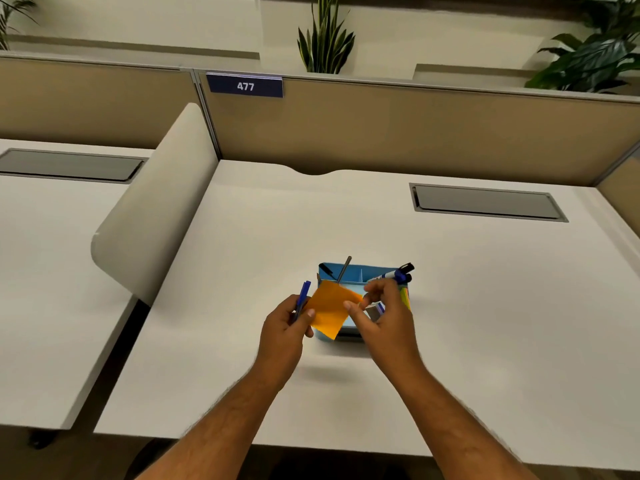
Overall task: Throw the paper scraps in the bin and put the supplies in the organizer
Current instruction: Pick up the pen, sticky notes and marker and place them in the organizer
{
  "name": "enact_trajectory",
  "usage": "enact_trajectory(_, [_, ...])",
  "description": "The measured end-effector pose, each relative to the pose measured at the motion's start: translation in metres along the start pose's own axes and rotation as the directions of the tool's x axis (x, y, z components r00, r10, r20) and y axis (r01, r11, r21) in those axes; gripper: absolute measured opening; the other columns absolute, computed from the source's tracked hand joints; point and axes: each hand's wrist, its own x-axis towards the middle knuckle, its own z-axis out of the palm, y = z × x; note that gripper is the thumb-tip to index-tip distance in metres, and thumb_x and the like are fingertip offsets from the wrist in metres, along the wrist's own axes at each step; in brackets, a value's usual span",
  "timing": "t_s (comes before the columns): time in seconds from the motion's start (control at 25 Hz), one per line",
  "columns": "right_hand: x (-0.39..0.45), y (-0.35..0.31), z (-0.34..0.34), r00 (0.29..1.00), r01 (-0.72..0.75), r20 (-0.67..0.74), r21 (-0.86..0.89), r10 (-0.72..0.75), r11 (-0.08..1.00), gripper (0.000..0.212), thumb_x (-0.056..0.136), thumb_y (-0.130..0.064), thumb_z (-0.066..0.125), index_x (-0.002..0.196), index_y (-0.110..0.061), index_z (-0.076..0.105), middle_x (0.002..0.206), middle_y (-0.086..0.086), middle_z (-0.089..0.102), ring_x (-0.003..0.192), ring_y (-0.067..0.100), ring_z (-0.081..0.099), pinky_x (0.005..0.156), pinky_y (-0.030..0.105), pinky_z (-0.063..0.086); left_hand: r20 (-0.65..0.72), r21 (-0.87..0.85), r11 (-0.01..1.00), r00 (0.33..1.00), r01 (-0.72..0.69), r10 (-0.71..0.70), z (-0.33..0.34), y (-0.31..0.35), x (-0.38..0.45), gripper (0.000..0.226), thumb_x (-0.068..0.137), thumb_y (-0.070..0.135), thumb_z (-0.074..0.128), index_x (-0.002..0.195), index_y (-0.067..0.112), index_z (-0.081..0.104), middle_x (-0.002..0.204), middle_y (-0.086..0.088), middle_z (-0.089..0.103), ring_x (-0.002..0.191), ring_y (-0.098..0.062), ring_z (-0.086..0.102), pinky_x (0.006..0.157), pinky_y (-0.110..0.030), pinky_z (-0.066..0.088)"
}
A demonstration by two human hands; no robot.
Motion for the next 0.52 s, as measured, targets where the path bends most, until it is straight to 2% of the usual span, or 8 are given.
enact_trajectory(0.08, [-0.002, -0.002, -0.006, 0.999, 0.035, 0.031, -0.033, -0.034, 0.999, 0.027, 0.090, -0.030, 0.080, 0.111, -0.032, 0.063, 0.099, -0.013, 0.065, 0.100, 0.004, 0.063, 0.076, 0.011, 0.048, 0.074, 0.037, 0.997, 0.996, -0.062, 0.059, -0.003, 0.000, -0.003, 0.012, 0.103, 0.016, 0.062, 0.109, 0.024, 0.069, 0.080, 0.002, 0.067, 0.070, -0.004, 0.065, 0.068, -0.014, 0.052])
enact_trajectory(0.16, [-0.009, 0.002, -0.013, 0.989, 0.122, 0.101, -0.101, -0.112, 0.987, 0.008, 0.095, -0.029, 0.074, 0.101, -0.030, 0.069, 0.098, -0.015, 0.067, 0.097, 0.006, 0.065, 0.073, 0.016, 0.050, 0.150, 0.080, 0.988, 0.982, -0.129, 0.116, -0.001, 0.000, -0.005, 0.017, 0.103, 0.014, 0.064, 0.106, 0.031, 0.069, 0.080, 0.006, 0.068, 0.072, -0.003, 0.066, 0.069, -0.012, 0.051])
enact_trajectory(0.2, [-0.014, 0.006, -0.019, 0.986, 0.155, 0.077, -0.128, -0.146, 0.980, 0.002, 0.096, -0.029, 0.072, 0.096, -0.030, 0.069, 0.095, -0.017, 0.067, 0.094, 0.007, 0.065, 0.070, 0.016, 0.050, 0.172, 0.082, 0.985, 0.975, -0.153, 0.137, 0.001, 0.000, -0.005, 0.019, 0.102, 0.014, 0.064, 0.109, 0.032, 0.070, 0.082, 0.007, 0.069, 0.074, -0.004, 0.067, 0.070, -0.011, 0.051])
enact_trajectory(0.24, [-0.019, 0.010, -0.027, 0.987, 0.158, 0.002, -0.148, -0.159, 0.976, 0.004, 0.096, -0.028, 0.071, 0.094, -0.031, 0.068, 0.092, -0.018, 0.067, 0.090, 0.007, 0.066, 0.068, 0.015, 0.050, 0.176, 0.070, 0.984, 0.973, -0.163, 0.148, 0.004, 0.000, -0.005, 0.022, 0.102, 0.014, 0.064, 0.114, 0.031, 0.071, 0.087, 0.009, 0.072, 0.076, -0.006, 0.069, 0.071, -0.011, 0.052])
enact_trajectory(0.32, [-0.023, 0.021, -0.046, 0.969, 0.073, -0.221, -0.183, -0.114, 0.980, 0.011, 0.097, -0.025, 0.071, 0.092, -0.034, 0.067, 0.087, -0.018, 0.067, 0.084, 0.005, 0.066, 0.065, 0.014, 0.048, 0.117, 0.023, 0.993, 0.987, -0.114, 0.110, 0.009, -0.002, -0.003, 0.024, 0.102, 0.018, 0.065, 0.121, 0.031, 0.070, 0.097, 0.012, 0.074, 0.077, -0.011, 0.071, 0.071, -0.011, 0.053])
enact_trajectory(0.4, [-0.019, 0.030, -0.062, 0.919, -0.049, -0.392, -0.199, -0.034, 0.979, 0.011, 0.098, -0.023, 0.070, 0.092, -0.032, 0.067, 0.085, -0.014, 0.069, 0.080, 0.005, 0.066, 0.064, 0.021, 0.051, 0.037, -0.024, 1.000, 0.999, -0.013, 0.013, 0.012, -0.006, -0.002, 0.015, 0.102, 0.024, 0.065, 0.114, 0.032, 0.071, 0.097, 0.011, 0.074, 0.073, -0.013, 0.070, 0.069, -0.015, 0.055])
enact_trajectory(0.48, [-0.006, 0.040, -0.071, 0.890, -0.147, -0.453, -0.195, 0.044, 0.970, 0.007, 0.098, -0.024, 0.070, 0.092, -0.026, 0.068, 0.085, -0.008, 0.070, 0.078, 0.009, 0.067, 0.064, 0.027, 0.054, -0.002, -0.031, 0.997, 0.997, 0.073, -0.073, 0.014, -0.012, 0.001, 0.008, 0.102, 0.030, 0.064, 0.107, 0.031, 0.071, 0.094, 0.006, 0.074, 0.080, -0.014, 0.068, 0.073, -0.024, 0.057])
enact_trajectory(0.52, [0.000, 0.043, -0.071, 0.884, -0.174, -0.464, -0.204, 0.061, 0.963, 0.007, 0.097, -0.025, 0.071, 0.091, -0.025, 0.068, 0.084, -0.007, 0.070, 0.077, 0.014, 0.068, 0.062, 0.025, 0.052, -0.011, -0.029, 0.994, 0.995, 0.103, -0.103, 0.015, -0.014, 0.002, 0.009, 0.103, 0.033, 0.062, 0.106, 0.030, 0.070, 0.093, 0.004, 0.073, 0.083, -0.015, 0.067, 0.075, -0.028, 0.056])
